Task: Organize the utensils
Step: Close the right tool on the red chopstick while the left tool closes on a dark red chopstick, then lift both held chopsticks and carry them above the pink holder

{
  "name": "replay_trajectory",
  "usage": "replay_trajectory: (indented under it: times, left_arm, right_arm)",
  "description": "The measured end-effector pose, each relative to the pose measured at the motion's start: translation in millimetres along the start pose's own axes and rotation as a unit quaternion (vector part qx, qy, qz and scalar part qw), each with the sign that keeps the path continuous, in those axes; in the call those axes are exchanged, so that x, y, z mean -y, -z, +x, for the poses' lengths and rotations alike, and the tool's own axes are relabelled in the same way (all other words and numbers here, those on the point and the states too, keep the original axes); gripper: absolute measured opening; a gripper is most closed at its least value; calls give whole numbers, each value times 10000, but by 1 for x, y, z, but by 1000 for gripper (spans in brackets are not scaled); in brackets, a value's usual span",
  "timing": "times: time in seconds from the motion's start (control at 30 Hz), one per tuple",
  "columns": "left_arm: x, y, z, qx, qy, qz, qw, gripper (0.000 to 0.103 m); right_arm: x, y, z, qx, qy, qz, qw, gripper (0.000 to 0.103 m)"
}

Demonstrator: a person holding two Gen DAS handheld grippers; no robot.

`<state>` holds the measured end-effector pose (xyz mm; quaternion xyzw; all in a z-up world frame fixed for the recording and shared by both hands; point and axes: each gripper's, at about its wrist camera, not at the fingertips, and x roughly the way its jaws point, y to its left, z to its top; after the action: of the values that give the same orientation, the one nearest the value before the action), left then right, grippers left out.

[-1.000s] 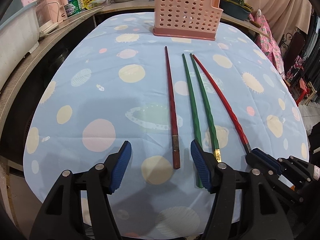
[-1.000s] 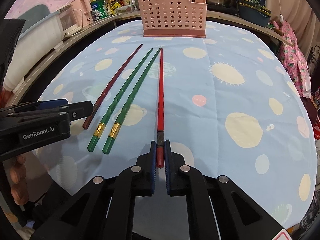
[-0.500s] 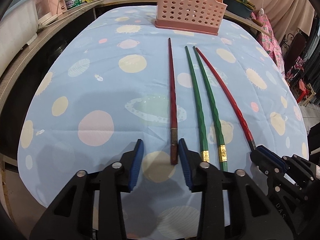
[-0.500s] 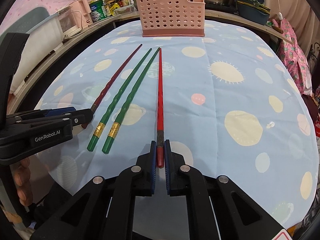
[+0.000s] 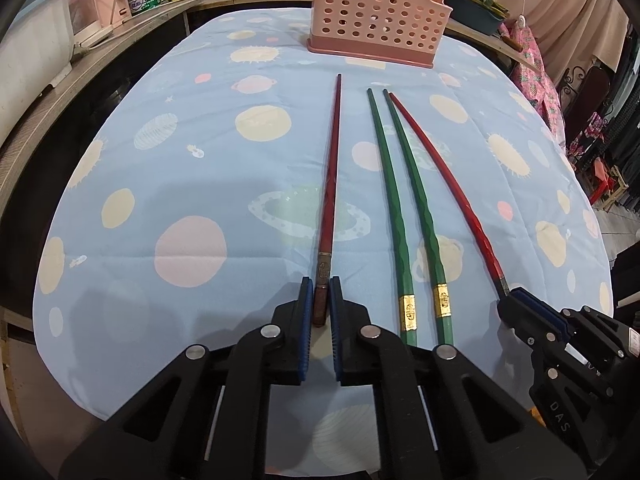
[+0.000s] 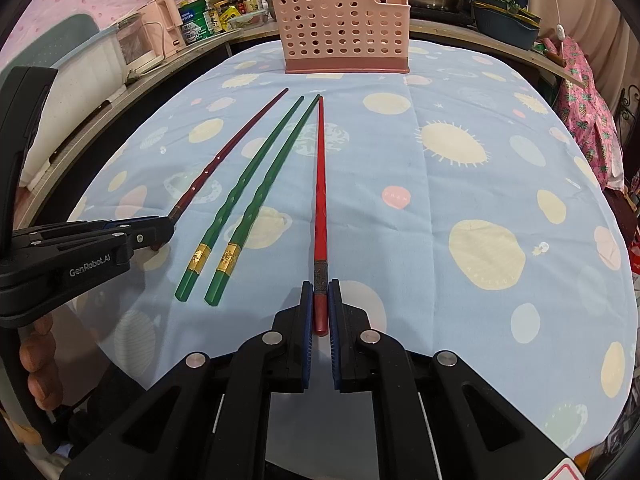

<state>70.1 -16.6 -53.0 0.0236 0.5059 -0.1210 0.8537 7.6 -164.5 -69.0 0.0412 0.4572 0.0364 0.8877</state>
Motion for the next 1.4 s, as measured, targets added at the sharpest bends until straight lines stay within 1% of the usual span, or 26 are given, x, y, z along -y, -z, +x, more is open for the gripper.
replay_trajectory:
  times: [0.17, 0.37, 0.57, 0.73, 0.9, 1.03, 1.27, 1.4]
  left_arm:
    - [-4, 0, -13, 73, 47, -74, 9999, 8]
    - [-14, -6, -47, 348, 179, -232, 9990, 8]
    - [-21, -22, -87, 742, 278, -322, 9963, 7]
    - [-22, -42, -119, 1141, 335, -346, 9923, 7]
    - [-24, -69, -150, 1597, 407, -393, 9855, 7]
    - [-23, -93, -167, 1855, 420, -360, 9811, 7]
    - [-16, -152, -186, 2241, 462, -220, 9732, 7]
    - [-7, -190, -198, 2464, 649, -183, 9668, 7]
  right_arm:
    - [2, 1, -6, 55, 0, 41, 10000, 7]
    - [12, -5, -30, 266, -91, 225, 9994, 7]
    - [17, -23, -65, 653, -145, 271, 9974, 7]
    - [22, -51, -99, 1096, -234, 371, 9930, 7]
    - [37, -85, -130, 1561, -296, 521, 9859, 7]
    - [48, -113, -148, 1880, -321, 601, 9798, 7]
    - [64, -160, -159, 2237, -385, 654, 9717, 7]
    - [69, -191, -167, 2497, -466, 695, 9647, 7]
